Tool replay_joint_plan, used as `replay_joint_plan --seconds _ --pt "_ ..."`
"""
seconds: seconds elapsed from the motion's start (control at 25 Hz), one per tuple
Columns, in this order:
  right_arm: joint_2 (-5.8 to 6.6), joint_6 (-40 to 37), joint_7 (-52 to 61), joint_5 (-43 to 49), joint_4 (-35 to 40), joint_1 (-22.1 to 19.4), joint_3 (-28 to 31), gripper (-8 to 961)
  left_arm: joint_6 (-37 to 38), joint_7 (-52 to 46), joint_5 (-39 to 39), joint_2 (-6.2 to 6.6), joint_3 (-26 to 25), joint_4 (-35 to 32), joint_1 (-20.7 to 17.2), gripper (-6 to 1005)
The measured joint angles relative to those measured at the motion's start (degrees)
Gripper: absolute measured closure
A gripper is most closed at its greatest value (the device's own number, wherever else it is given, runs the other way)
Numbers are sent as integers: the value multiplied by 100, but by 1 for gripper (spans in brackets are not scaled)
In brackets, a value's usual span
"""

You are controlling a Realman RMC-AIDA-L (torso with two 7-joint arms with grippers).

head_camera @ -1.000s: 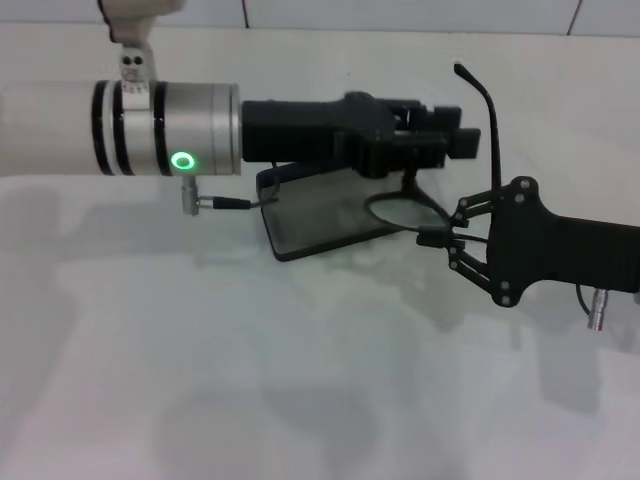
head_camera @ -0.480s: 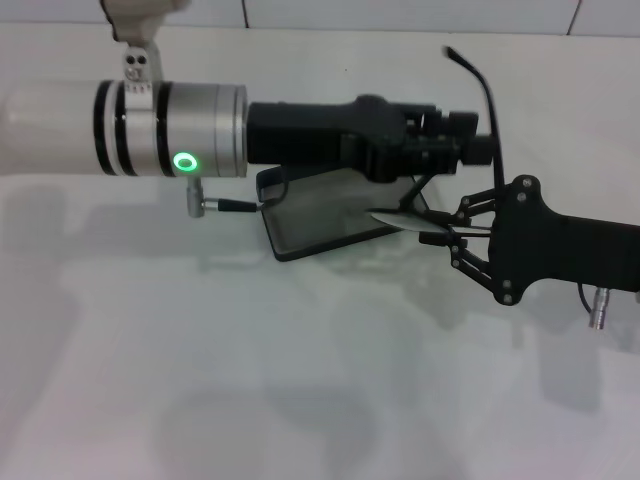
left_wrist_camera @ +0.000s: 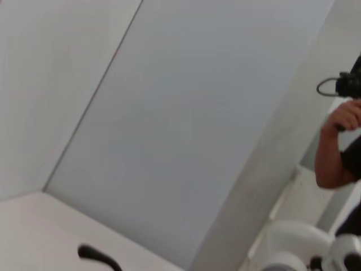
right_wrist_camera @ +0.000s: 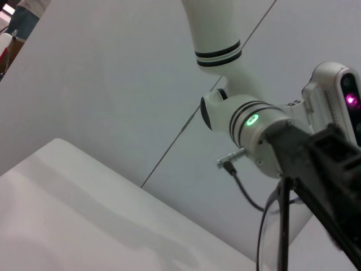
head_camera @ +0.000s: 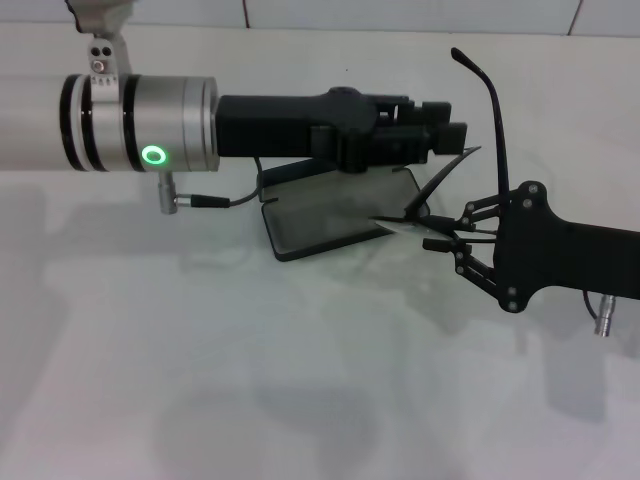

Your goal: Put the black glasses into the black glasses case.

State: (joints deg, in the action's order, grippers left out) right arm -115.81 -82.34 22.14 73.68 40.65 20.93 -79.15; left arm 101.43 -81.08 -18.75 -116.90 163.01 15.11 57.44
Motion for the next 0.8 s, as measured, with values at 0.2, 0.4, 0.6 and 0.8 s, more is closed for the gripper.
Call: replay_joint_plan --seconds 0.2,0.4,0.6,0.8 --pt "3 -58 -2 4 7 39 -17 829 -37 33 425 -51 2 -4 111 517" --pt "-2 -63 -4 4 13 49 -18 829 -50 46 596 -76 2 -24 186 517" --pt "-2 -63 -6 15 13 51 -21 828 -54 56 585 -78 2 -4 191 517" --pt "18 -241 -185 18 14 -39 7 828 -34 168 182 15 -5 1 51 517"
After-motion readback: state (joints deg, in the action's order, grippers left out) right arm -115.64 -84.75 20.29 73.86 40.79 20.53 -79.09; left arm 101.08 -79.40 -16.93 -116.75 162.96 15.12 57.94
